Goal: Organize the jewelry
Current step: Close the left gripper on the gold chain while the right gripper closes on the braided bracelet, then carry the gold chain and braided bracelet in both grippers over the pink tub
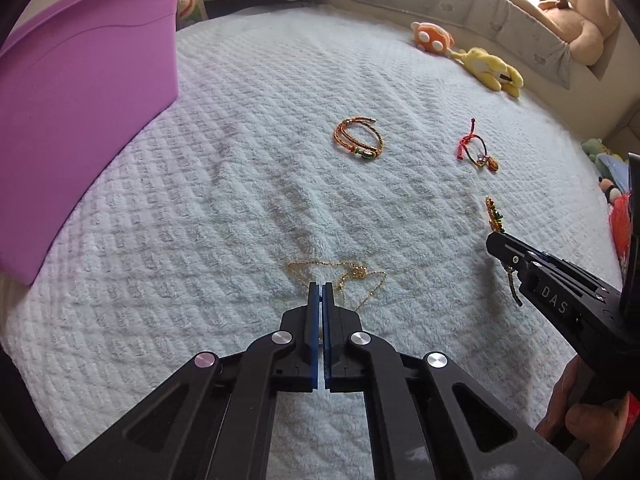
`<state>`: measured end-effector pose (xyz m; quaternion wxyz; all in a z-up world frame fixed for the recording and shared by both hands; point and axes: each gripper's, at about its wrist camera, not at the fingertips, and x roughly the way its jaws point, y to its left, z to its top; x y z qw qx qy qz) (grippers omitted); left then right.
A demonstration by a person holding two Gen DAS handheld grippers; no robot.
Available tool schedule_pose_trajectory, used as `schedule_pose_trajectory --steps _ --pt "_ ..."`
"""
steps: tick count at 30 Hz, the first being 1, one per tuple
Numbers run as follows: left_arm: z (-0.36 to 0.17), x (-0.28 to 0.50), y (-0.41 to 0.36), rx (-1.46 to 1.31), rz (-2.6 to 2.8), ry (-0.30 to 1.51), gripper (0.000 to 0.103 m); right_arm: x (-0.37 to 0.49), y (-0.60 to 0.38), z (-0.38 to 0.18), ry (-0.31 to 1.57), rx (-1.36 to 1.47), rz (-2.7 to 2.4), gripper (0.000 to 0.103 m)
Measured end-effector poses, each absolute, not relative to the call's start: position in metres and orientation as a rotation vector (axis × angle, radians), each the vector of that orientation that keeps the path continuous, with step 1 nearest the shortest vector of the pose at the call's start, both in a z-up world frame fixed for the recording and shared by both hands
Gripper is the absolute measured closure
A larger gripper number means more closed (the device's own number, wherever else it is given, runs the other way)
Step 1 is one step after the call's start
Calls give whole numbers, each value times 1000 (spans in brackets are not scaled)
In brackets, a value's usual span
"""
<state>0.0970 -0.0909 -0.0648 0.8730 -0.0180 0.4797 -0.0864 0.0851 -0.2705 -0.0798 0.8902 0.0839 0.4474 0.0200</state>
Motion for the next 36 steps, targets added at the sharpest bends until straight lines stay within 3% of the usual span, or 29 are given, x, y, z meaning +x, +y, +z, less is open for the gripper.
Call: schedule_pose_trajectory --steps 13,36 --pt "-18 74 -76 -9 -293 973 101 31 -260 -36 885 251 17 92" --pt "135 75 -29 119 -457 822 101 14 -182 90 764 249 88 92"
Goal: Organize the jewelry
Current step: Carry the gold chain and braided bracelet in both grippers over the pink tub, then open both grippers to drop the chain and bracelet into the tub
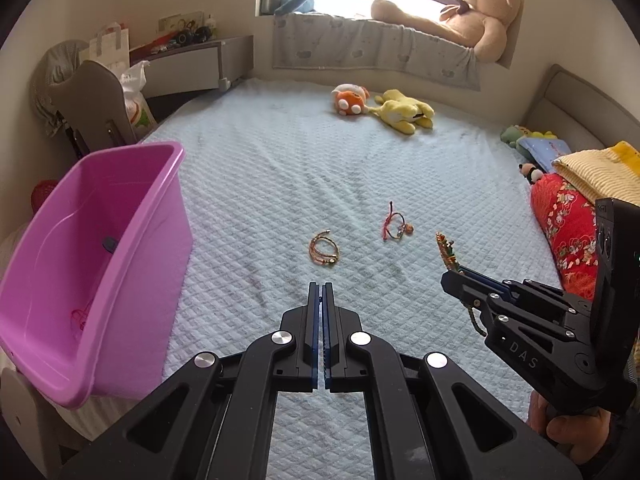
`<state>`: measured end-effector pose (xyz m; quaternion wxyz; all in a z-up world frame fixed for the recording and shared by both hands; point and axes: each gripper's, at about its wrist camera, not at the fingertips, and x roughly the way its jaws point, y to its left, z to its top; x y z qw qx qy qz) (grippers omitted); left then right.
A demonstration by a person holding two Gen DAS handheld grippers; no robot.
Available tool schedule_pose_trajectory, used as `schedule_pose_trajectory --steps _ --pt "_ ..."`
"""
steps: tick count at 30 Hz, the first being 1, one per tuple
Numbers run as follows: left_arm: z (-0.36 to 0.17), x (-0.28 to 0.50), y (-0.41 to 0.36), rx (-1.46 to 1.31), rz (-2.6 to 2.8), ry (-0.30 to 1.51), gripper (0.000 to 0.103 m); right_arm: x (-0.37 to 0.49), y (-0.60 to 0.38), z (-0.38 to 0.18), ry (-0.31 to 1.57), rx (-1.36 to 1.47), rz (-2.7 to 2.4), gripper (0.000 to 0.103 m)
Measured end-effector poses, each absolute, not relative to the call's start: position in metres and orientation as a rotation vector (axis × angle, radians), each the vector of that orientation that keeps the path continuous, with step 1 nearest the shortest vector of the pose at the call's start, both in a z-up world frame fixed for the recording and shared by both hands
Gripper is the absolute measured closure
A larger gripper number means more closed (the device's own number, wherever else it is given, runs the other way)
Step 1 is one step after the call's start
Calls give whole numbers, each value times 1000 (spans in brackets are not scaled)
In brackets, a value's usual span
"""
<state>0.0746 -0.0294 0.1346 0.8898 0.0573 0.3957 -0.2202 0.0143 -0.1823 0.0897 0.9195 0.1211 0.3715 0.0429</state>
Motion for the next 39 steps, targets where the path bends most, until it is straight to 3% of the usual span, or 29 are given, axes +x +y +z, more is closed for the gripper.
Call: schedule_pose_trajectory --steps 14,23,30,39 --pt "236 114 51 71 -372 666 101 66 -92 164 693 181 259 92" --pt "268 147 121 58 -235 617 101 114 -23 205 654 143 391 92" --pt "231 174 171 59 -112 687 101 161 38 196 726 102 482 92" --pt "141 197 217 27 17 883 101 217 100 125 952 -5 495 92"
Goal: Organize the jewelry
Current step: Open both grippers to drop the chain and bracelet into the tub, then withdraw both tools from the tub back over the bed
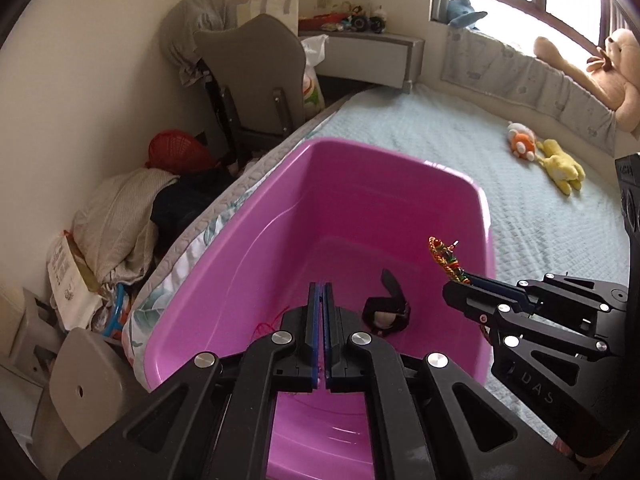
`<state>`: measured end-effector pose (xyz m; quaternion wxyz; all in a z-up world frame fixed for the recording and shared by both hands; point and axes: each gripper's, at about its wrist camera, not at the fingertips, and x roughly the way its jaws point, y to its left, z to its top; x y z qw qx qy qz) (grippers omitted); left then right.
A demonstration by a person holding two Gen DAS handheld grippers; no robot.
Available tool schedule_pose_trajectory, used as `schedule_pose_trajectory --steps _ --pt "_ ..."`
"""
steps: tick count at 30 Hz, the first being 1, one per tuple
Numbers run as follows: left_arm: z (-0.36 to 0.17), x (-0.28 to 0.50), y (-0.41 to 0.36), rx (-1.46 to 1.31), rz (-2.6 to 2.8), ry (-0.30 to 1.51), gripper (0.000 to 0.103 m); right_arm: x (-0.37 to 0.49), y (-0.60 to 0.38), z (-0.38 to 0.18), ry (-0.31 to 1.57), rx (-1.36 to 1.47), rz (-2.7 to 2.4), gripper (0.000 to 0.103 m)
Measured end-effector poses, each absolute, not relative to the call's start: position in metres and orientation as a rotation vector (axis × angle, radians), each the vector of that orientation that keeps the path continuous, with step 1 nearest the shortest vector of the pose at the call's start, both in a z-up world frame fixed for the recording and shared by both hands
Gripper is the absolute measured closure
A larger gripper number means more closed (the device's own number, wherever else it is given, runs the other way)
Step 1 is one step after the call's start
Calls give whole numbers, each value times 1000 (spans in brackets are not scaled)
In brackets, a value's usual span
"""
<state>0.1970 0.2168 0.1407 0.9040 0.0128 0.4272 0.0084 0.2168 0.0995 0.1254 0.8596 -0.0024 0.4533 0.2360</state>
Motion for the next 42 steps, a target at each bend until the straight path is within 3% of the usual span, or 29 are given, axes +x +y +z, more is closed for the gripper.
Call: schedule_pose_trajectory --steps 4,5,6,7,8,9,10,42 --pt "116 202 226 39 65 934 100 229 109 104 1005 -26 480 92" --pt "111 202 228 39 76 942 99 230 108 102 1011 -24 475 87" --pt "108 202 230 36 86 948 92 232 108 100 1018 -21 473 79" --pt "107 201 232 37 99 949 84 234 108 99 1025 -21 464 59" --pt "106 200 234 40 116 946 52 234 106 101 1019 -22 451 47" --pt "107 198 235 43 141 936 12 232 104 102 1008 -25 440 45" --pt "110 194 239 44 184 901 7 231 101 105 997 -26 431 43" --pt "146 153 230 -26 187 858 7 179 69 130 992 4 294 39"
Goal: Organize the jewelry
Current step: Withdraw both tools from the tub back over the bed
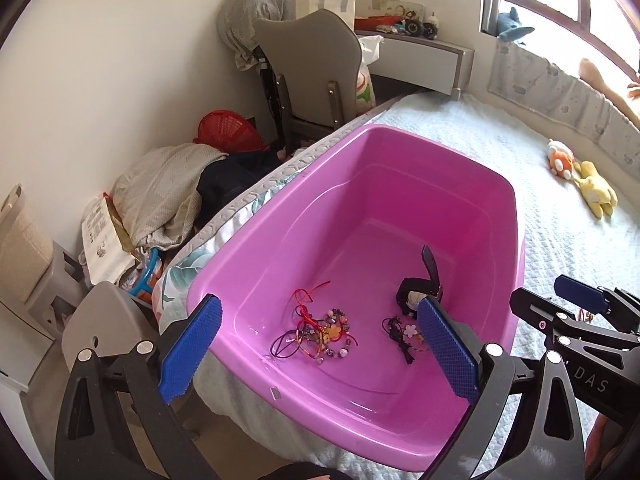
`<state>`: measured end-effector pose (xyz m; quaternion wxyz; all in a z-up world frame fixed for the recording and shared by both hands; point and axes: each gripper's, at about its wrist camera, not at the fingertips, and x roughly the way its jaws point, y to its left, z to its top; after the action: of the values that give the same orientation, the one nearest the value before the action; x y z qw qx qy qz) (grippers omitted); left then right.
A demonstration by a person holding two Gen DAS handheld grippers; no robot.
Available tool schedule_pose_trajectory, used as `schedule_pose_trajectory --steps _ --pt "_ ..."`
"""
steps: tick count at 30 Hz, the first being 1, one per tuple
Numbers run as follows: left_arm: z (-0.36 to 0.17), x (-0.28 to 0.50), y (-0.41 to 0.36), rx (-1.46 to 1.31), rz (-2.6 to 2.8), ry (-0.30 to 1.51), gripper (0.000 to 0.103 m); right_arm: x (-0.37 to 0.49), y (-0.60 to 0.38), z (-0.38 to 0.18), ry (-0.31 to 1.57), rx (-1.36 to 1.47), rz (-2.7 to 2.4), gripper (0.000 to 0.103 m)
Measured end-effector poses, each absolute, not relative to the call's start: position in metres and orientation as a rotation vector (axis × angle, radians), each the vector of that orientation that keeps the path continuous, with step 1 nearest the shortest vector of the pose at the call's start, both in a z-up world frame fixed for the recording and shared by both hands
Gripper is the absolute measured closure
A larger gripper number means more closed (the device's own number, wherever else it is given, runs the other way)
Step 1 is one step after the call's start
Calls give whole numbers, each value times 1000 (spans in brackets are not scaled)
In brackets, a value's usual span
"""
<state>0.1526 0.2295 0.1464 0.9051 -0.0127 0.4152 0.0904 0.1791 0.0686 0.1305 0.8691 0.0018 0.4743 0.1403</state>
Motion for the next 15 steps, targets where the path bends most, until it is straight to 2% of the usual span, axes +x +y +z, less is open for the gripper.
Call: schedule_pose_trajectory --steps 15 --pt "151 145 224 -27 184 858 7 168 67 139 998 6 281 39"
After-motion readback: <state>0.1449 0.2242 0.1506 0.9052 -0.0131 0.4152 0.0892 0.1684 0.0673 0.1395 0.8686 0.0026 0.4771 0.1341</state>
